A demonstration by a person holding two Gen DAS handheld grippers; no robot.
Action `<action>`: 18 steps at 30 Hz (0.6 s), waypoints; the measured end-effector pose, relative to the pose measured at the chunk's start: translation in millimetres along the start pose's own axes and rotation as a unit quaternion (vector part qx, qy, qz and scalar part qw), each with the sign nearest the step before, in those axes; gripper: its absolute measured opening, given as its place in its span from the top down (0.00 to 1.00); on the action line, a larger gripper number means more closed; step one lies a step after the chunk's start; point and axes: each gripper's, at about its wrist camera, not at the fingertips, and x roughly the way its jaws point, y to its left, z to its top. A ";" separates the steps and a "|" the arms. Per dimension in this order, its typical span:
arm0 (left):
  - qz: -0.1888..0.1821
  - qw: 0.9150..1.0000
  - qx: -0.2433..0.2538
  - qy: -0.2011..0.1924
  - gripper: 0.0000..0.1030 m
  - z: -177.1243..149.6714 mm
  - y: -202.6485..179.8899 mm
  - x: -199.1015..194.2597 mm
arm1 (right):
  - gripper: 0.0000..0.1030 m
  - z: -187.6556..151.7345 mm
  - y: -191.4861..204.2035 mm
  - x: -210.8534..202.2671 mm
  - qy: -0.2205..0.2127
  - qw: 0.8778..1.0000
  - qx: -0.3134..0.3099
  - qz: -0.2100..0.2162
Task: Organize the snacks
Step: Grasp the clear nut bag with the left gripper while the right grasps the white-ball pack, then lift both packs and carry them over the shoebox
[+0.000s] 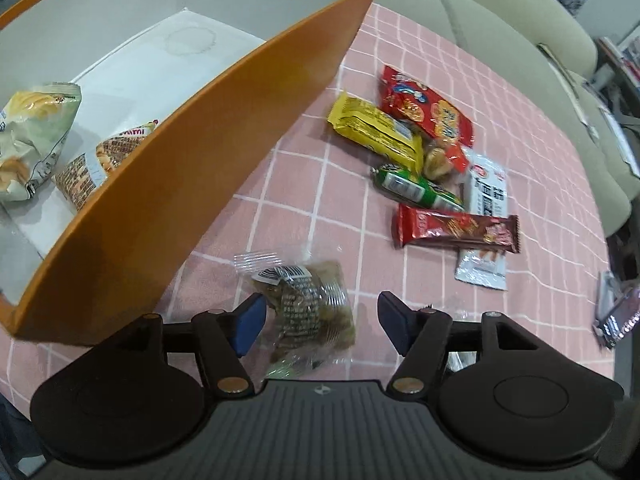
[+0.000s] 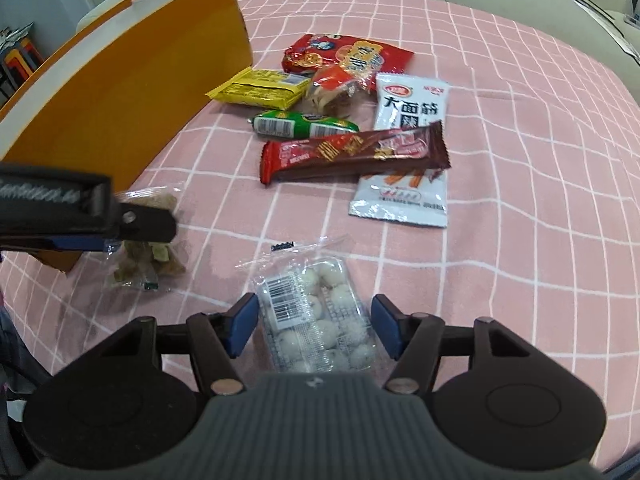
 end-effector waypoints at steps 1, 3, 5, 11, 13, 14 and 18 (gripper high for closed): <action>0.010 1.000 0.004 0.001 0.29 1.5 -2.8 2.5 | 0.41 1.6 1.0 2.5 0.001 1.000 -0.001 0.005; 0.023 1.000 0.017 0.002 0.33 1.5 -6.3 5.4 | 0.39 2.6 1.3 1.7 0.003 1.000 -0.005 0.016; 0.031 0.999 0.029 0.006 0.41 -0.4 -7.1 7.0 | 0.34 3.9 1.4 -0.4 0.000 1.000 -0.017 0.020; 0.032 0.998 0.056 0.019 0.55 -3.5 -10.8 10.0 | 0.26 5.6 5.1 1.3 0.005 0.996 -0.083 0.031; 0.034 0.997 0.068 0.020 0.56 -4.3 -13.2 10.0 | 0.27 3.6 7.5 4.7 0.006 0.994 -0.107 0.027; 0.035 0.996 0.073 0.020 0.57 -4.6 -14.1 10.0 | 0.29 2.6 8.5 6.5 0.008 0.993 -0.115 0.025; 0.037 0.995 0.091 0.021 0.58 -5.4 -16.1 10.3 | 0.44 -1.1 10.4 5.5 0.000 0.990 -0.137 0.015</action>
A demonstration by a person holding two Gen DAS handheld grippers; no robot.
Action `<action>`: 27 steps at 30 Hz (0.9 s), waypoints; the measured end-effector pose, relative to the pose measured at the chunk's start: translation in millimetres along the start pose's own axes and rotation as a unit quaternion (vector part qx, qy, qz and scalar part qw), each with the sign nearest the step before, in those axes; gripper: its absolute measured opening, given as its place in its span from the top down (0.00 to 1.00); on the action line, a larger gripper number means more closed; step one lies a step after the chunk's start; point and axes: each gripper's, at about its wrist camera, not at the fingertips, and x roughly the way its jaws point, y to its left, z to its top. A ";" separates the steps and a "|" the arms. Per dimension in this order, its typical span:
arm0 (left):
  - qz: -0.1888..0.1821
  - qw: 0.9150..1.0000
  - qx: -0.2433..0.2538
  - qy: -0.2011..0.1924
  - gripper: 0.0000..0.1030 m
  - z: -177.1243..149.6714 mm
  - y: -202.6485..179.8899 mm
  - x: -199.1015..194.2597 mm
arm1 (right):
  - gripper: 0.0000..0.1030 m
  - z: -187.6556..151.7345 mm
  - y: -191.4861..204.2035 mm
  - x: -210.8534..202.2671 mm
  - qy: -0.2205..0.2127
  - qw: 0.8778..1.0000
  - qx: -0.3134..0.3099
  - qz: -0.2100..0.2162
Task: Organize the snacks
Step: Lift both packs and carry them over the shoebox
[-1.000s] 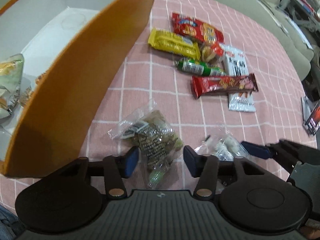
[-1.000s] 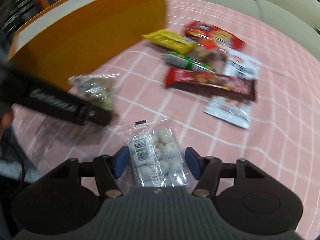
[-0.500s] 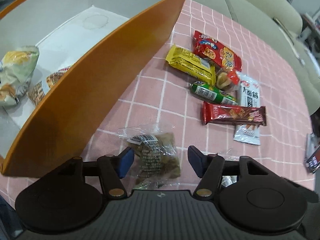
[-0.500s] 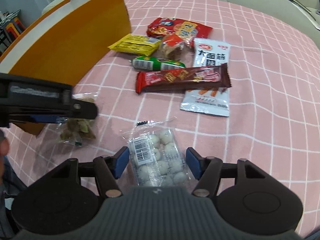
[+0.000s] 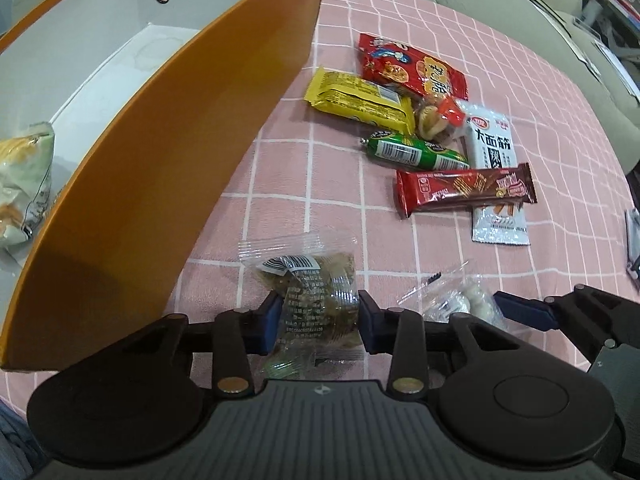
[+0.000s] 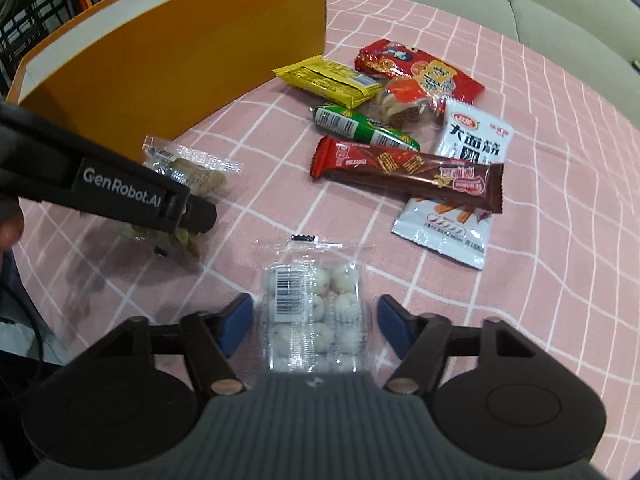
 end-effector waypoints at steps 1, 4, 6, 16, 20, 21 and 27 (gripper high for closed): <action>0.001 1.000 0.003 0.000 0.58 0.1 -0.3 -0.1 | 0.45 -0.4 0.4 -0.3 -0.001 1.000 0.000 -0.001; -0.001 1.000 0.008 0.001 0.59 -1.3 -0.9 -1.0 | 0.48 -1.7 -2.2 -2.5 -0.003 1.000 0.013 -0.001; -0.004 1.000 0.011 0.001 0.59 -3.2 -1.4 -3.6 | 0.51 -1.9 -4.4 -4.9 -0.005 1.000 0.029 0.002; -0.028 0.999 0.021 -0.027 0.59 -6.6 -7.6 -46.8 | 0.52 -0.2 -7.3 -35.5 -0.038 0.994 0.097 0.023; -0.033 0.998 0.023 -0.052 0.59 -3.9 -3.4 -74.6 | 0.52 4.4 -1.6 -53.5 -0.058 0.992 0.105 0.033; -0.035 0.997 0.022 -0.059 0.59 -3.3 -1.0 -82.3 | 0.52 6.4 -0.1 -58.1 -0.063 0.992 0.106 0.036; -0.039 0.994 0.003 -0.102 0.59 0.0 19.1 -122.9 | 0.52 25.9 11.8 -88.2 -0.099 0.989 0.095 0.049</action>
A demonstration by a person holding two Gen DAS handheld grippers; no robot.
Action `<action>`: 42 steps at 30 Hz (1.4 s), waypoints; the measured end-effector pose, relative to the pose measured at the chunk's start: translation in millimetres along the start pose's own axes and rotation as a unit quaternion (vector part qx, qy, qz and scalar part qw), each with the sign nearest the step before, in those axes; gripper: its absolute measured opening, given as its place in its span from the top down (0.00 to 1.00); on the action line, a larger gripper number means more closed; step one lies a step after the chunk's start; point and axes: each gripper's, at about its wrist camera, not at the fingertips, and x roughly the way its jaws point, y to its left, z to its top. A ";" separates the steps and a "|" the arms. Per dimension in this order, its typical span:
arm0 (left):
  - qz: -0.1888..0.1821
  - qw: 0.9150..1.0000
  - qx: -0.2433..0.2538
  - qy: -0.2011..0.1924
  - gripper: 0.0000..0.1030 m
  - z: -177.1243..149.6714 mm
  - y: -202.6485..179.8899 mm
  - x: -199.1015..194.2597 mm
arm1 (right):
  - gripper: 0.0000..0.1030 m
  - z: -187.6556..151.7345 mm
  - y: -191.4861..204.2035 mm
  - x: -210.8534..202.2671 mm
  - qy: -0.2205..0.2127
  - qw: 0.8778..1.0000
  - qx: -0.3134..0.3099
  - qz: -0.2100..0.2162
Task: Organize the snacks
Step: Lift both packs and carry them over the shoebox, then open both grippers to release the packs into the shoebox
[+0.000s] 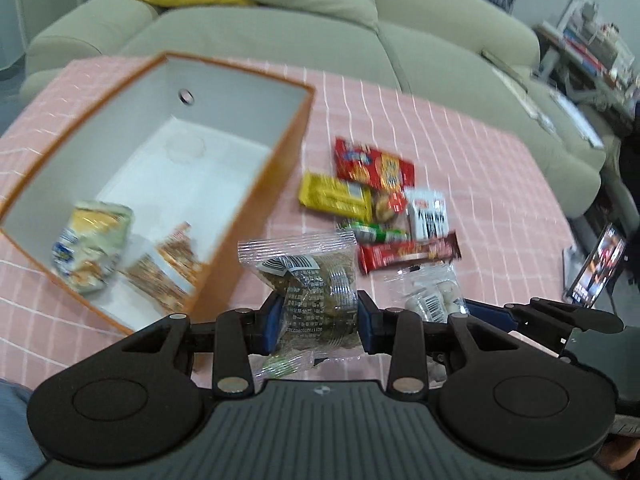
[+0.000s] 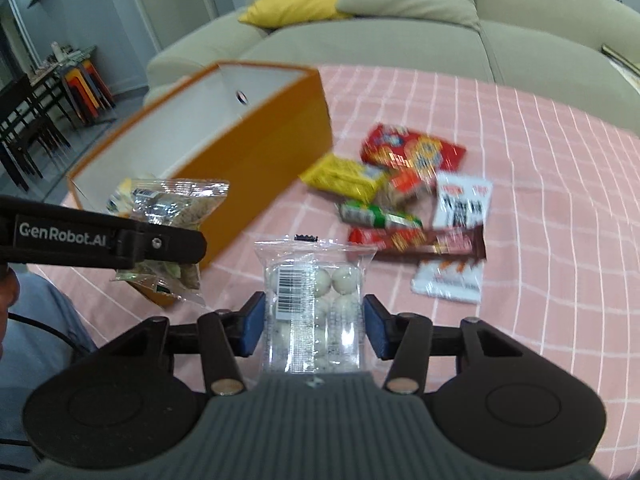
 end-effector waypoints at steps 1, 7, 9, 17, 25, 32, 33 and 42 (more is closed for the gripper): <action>0.000 1.000 -0.003 -0.006 0.59 2.1 3.9 -5.8 | 0.52 5.4 4.4 -3.8 -0.006 1.000 -0.005 0.005; 0.009 0.999 -0.018 -0.037 0.59 19.1 34.4 -36.9 | 0.52 40.2 31.3 -17.4 -0.034 0.998 -0.043 0.024; 0.015 0.999 -0.019 -0.042 0.59 25.1 44.6 -43.1 | 0.52 52.5 41.4 -19.7 -0.041 0.997 -0.060 0.030; 0.026 0.999 -0.013 -0.033 0.59 57.0 81.2 -50.9 | 0.52 98.8 80.9 -6.0 -0.053 0.989 -0.125 0.055; 0.036 0.999 -0.019 0.001 0.59 81.4 121.0 -32.9 | 0.52 142.4 103.8 37.3 -0.030 0.978 -0.193 0.074; 0.058 0.997 -0.008 0.040 0.59 94.8 138.9 9.0 | 0.52 163.2 131.1 93.0 0.008 0.959 -0.275 0.064; 0.057 0.997 -0.007 0.042 0.59 97.6 140.4 14.0 | 0.52 164.0 134.8 102.0 0.013 0.956 -0.288 0.059; 0.049 0.996 0.030 0.068 0.59 118.9 136.5 56.2 | 0.52 158.3 141.0 167.0 0.060 0.934 -0.352 0.027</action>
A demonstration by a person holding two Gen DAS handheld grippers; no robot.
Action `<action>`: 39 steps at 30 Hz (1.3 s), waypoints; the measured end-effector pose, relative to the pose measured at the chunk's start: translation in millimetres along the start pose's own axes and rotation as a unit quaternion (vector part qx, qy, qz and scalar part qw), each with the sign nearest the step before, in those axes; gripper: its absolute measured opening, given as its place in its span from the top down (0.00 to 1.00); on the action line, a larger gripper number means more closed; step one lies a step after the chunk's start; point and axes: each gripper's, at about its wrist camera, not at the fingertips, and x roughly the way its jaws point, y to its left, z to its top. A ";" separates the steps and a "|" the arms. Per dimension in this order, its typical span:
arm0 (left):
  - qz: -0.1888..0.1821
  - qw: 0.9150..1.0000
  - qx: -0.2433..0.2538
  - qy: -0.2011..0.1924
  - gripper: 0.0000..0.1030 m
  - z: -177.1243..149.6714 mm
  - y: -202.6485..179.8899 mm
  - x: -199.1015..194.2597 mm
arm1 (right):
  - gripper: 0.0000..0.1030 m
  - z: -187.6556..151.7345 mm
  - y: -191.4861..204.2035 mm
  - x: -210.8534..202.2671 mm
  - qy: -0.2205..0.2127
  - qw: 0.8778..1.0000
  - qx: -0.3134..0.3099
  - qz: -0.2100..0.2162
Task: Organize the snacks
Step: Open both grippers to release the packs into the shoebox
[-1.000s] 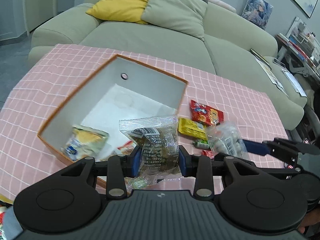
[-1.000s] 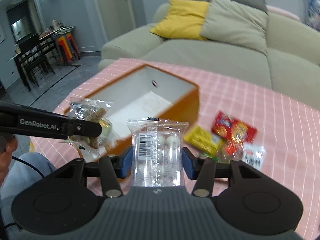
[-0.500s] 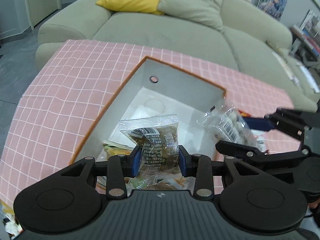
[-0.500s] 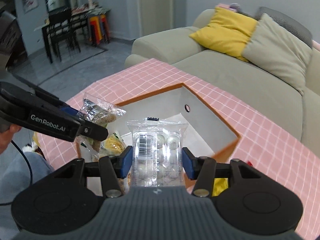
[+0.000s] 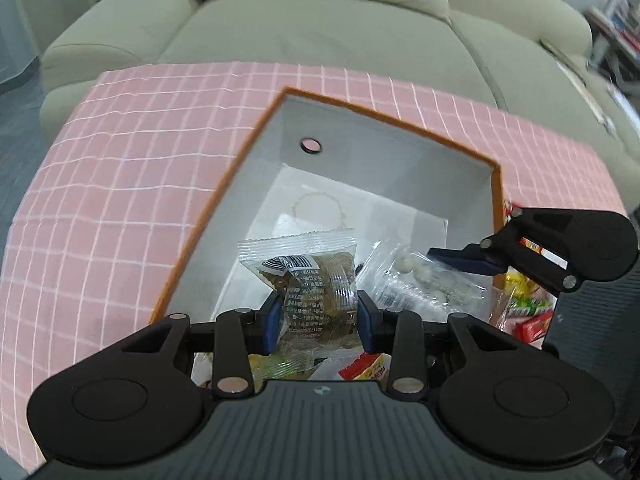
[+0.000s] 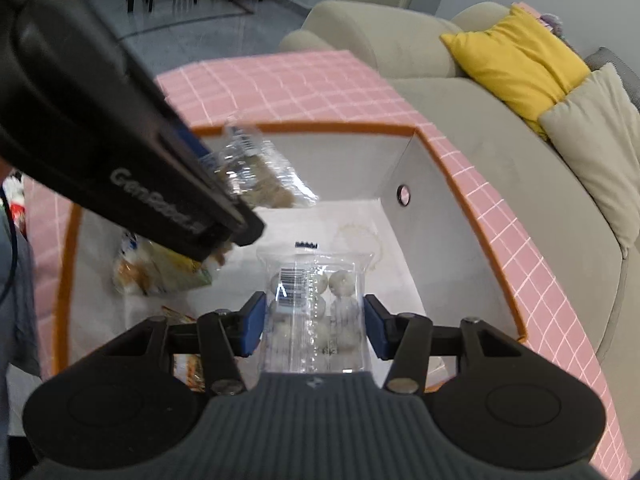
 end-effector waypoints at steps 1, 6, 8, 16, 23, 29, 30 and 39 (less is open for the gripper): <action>0.003 1.000 0.007 0.009 0.59 1.3 -1.9 6.7 | 0.52 -1.5 0.5 4.2 0.006 1.000 -0.004 0.004; 0.008 0.999 0.021 0.049 0.59 3.4 -6.3 34.1 | 0.52 -7.7 6.3 20.6 0.034 0.999 -0.020 0.024; 0.013 0.998 0.020 0.061 0.59 2.3 -4.9 41.5 | 0.52 -7.7 4.7 26.0 0.045 0.998 -0.009 0.042; 0.018 0.995 0.023 0.094 0.59 -2.2 0.6 58.7 | 0.51 -12.5 4.2 44.9 0.076 0.993 0.034 0.078; 0.022 0.995 0.012 0.098 0.56 -5.9 5.9 68.7 | 0.47 -15.4 6.6 45.4 0.080 0.993 0.040 0.074; 0.033 0.996 0.016 0.082 0.46 -4.3 6.4 60.1 | 0.37 -12.9 9.4 35.1 0.072 0.994 0.044 0.069; 0.033 0.996 0.016 0.077 0.42 -3.7 6.5 56.6 | 0.34 -12.6 10.0 32.7 0.072 0.994 0.044 0.068; 0.036 0.998 0.013 0.046 0.38 -4.6 3.1 18.3 | 0.25 -8.3 13.3 3.9 0.046 0.997 0.041 0.047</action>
